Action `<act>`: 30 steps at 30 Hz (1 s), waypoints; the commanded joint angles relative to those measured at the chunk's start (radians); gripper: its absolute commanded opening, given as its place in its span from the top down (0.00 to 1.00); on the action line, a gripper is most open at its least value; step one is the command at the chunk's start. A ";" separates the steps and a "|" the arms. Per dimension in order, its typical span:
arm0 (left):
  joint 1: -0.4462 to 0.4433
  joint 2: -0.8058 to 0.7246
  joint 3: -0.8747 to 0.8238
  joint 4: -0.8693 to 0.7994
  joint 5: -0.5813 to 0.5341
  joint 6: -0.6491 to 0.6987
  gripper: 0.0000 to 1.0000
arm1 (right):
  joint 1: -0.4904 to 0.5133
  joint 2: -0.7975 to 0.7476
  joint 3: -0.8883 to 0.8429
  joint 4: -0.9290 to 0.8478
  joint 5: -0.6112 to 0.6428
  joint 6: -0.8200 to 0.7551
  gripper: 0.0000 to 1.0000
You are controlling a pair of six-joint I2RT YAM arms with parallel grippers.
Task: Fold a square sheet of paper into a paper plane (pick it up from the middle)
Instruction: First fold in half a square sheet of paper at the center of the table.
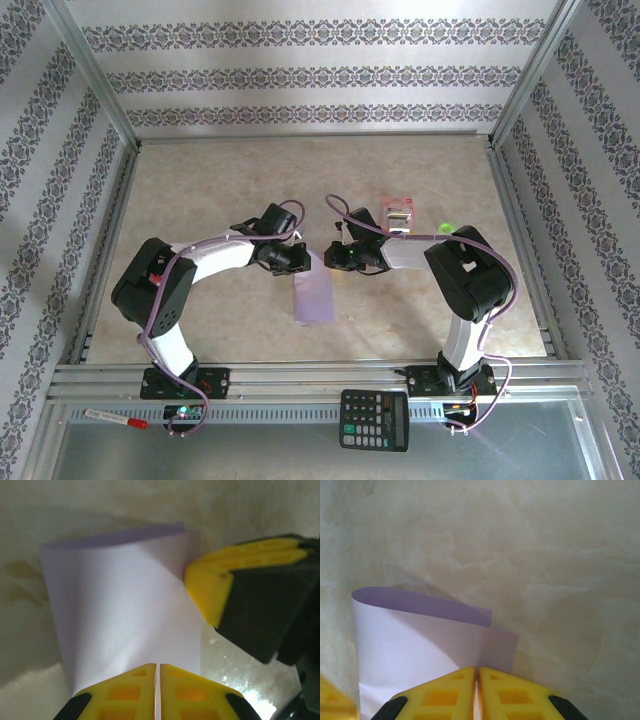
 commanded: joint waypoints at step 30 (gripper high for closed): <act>0.048 0.090 -0.146 0.108 0.002 0.043 0.92 | 0.000 -0.012 0.069 -0.151 -0.026 -0.060 0.83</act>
